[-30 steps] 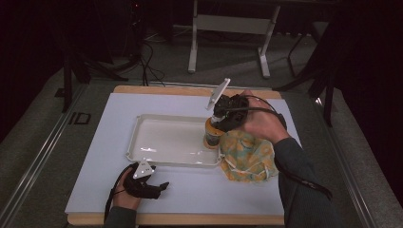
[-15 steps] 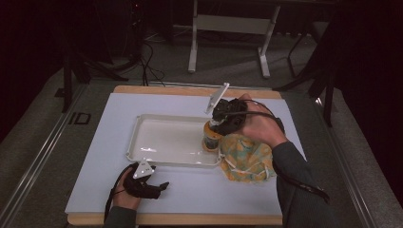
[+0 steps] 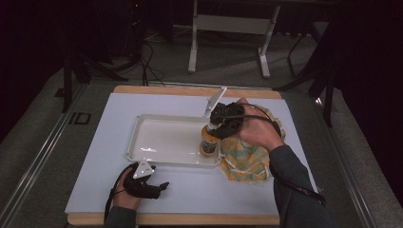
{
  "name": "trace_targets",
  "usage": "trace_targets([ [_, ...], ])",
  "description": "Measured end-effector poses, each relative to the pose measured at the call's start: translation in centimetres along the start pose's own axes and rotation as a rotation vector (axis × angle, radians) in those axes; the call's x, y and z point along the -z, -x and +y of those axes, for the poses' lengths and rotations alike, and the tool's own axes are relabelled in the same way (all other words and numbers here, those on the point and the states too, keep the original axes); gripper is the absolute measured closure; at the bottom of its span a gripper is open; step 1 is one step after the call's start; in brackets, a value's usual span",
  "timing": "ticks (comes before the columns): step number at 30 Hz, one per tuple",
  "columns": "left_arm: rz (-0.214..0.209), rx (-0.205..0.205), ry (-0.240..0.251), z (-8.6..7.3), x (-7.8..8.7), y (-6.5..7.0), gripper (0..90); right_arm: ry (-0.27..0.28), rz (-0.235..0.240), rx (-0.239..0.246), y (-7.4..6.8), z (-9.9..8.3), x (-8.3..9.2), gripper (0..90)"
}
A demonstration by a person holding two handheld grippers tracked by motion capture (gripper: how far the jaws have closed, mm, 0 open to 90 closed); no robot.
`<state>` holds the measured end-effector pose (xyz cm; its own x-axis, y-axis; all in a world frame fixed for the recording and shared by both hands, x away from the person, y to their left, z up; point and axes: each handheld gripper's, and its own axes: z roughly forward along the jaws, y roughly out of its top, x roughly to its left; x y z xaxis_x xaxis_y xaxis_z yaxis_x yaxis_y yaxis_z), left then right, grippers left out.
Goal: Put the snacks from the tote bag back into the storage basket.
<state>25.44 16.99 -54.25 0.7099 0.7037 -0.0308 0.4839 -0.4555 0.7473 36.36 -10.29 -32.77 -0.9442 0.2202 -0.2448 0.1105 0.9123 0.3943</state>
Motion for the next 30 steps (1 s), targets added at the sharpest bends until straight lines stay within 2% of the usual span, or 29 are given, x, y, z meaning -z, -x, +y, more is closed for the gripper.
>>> trace_targets([
  [13, 0.001, -0.002, 0.0, 0.0, 0.0, 0.0, 20.6, -0.011, 0.015, -0.021, -0.4, -0.4, -1.4, 58.6],
  [30, 0.0, 0.001, 0.001, 0.0, 0.0, 0.0, 20.6, -0.043, 0.029, -0.011, -1.0, -0.7, -2.5, 58.6],
])
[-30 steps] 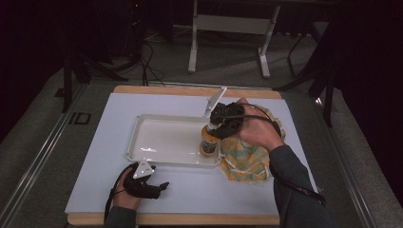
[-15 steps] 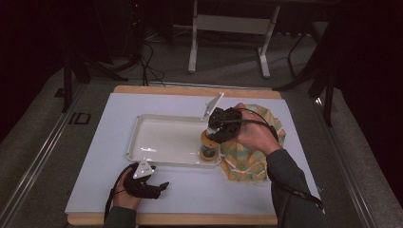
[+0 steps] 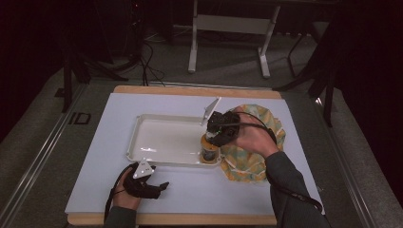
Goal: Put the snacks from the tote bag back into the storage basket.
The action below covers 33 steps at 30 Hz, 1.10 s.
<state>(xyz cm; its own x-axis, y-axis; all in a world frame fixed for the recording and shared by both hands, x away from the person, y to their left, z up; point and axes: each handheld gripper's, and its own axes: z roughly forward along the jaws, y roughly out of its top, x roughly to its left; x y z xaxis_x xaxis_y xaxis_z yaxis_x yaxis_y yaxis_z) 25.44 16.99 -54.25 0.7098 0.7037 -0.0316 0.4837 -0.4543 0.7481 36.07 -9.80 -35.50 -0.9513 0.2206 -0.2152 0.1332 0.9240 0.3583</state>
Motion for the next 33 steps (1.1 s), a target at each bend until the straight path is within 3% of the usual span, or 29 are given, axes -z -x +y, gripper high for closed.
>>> trace_targets([
  [25, 0.0, 0.002, 0.001, 0.0, -0.01, 0.0, 20.6, -0.029, 0.018, -0.014, -0.06, -0.57, -0.46, 58.6],
  [33, 0.0, 0.001, 0.0, 0.0, -0.01, 0.01, 20.6, -0.066, 0.018, -0.016, -0.36, -0.09, -0.39, 58.6],
])
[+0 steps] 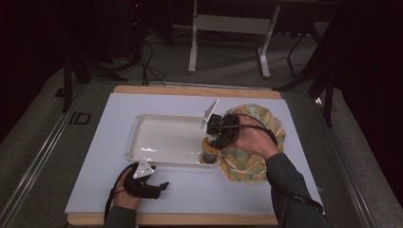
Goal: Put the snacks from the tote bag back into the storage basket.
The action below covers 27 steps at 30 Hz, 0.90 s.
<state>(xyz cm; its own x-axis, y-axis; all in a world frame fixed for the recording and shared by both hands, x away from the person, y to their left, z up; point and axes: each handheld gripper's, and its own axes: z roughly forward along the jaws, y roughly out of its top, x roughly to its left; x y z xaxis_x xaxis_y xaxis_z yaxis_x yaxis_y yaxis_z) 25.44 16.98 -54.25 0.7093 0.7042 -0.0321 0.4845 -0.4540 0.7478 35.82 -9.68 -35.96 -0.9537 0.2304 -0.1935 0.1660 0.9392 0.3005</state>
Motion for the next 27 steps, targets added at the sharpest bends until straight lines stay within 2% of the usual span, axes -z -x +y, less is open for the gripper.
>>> trace_targets([
  [2, -0.001, 0.0, 0.0, 0.0, -0.01, 0.0, 20.6, -0.002, 0.001, -0.002, 0.04, 0.02, -0.01, 58.6],
  [5, 0.0, 0.001, 0.0, 0.0, -0.01, 0.01, 20.6, -0.013, 0.001, -0.04, 0.19, 0.24, -0.11, 58.5],
  [14, -0.001, -0.002, -0.002, 0.0, 0.0, -0.03, 20.6, -0.049, -0.005, -0.06, 0.11, 0.77, -0.12, 58.5],
  [19, 0.0, -0.002, -0.002, 0.0, 0.0, -0.02, 20.6, -0.045, -0.008, -0.047, 0.04, 0.85, -0.22, 58.0],
  [22, -0.002, 0.0, 0.0, 0.0, -0.01, -0.03, 20.6, -0.043, -0.016, -0.055, 0.07, 0.84, -0.29, 57.0],
  [27, -0.003, 0.003, 0.001, 0.0, -0.01, -0.05, 20.5, -0.008, -0.028, -0.084, 0.34, 0.61, -0.36, 49.5],
])
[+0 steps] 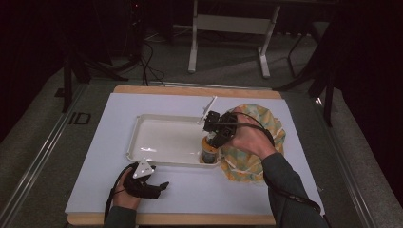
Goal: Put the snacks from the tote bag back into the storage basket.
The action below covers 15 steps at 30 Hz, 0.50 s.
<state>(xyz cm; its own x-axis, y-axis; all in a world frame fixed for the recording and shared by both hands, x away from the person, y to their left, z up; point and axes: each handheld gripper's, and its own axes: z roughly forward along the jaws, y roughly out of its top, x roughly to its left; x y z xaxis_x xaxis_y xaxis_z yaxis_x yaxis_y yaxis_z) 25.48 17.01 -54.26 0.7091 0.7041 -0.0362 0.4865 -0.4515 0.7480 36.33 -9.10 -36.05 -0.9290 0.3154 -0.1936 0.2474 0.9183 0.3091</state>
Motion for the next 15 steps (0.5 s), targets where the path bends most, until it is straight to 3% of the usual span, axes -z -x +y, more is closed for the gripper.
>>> trace_targets([
  [7, -0.001, 0.002, -0.001, 0.0, 0.0, -0.01, 20.6, 0.025, -0.011, -0.005, -0.12, -0.1, 0.08, 46.7],
  [15, 0.0, 0.002, 0.0, 0.0, -0.01, 0.0, 20.6, 0.096, -0.018, -0.043, 0.17, -0.22, 0.76, 43.5],
])
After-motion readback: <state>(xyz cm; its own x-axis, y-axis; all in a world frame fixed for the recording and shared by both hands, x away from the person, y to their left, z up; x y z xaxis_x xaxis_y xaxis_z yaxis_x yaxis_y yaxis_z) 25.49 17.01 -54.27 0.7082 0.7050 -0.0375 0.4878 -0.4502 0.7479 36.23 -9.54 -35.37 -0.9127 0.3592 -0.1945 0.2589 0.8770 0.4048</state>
